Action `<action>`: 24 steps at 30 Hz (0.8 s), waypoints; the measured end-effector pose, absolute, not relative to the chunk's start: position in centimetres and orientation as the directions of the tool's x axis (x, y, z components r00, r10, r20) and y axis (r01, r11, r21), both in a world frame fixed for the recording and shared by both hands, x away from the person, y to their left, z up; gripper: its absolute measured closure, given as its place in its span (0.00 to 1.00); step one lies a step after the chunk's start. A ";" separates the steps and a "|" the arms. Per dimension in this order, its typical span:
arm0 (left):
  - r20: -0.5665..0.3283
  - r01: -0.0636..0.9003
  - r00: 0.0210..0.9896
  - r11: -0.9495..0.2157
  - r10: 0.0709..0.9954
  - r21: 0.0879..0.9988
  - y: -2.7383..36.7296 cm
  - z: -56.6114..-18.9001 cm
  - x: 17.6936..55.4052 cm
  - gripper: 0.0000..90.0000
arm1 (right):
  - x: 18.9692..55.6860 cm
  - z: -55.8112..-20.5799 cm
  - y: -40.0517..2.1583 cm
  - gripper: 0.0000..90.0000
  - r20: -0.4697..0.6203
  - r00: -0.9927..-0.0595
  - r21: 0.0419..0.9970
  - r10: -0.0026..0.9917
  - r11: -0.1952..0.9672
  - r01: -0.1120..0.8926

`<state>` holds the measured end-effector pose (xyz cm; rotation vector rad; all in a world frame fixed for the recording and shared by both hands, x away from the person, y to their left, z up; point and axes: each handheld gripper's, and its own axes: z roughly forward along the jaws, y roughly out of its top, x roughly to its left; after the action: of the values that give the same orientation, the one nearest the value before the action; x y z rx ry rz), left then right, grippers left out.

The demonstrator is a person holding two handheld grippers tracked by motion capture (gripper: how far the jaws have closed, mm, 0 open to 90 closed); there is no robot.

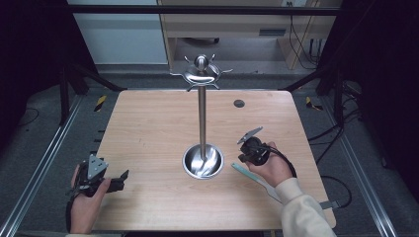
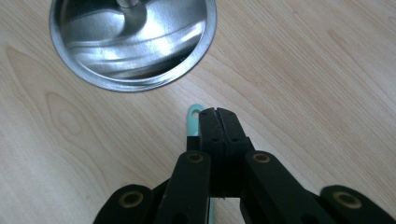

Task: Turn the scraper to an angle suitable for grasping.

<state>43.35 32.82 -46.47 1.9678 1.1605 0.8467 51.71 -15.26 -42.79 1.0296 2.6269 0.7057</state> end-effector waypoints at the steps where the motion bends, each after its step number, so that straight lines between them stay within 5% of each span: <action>1: 0.184 0.453 0.387 -0.360 0.903 0.816 32.8 -46.5 43.3 0.03 | 51.7 -42.5 -15.3 1.00 -0.041 -0.731 0.507 0.681 0.645 0.572; 24: 0.177 0.456 0.387 -0.355 0.905 0.817 32.9 -46.6 43.4 0.03 | 52.5 -41.1 -13.8 0.90 -0.071 -0.777 0.371 0.625 0.740 0.561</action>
<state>43.39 32.90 -46.55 1.9627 1.1657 0.8387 52.48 -13.83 -41.05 0.9477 2.7492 0.4940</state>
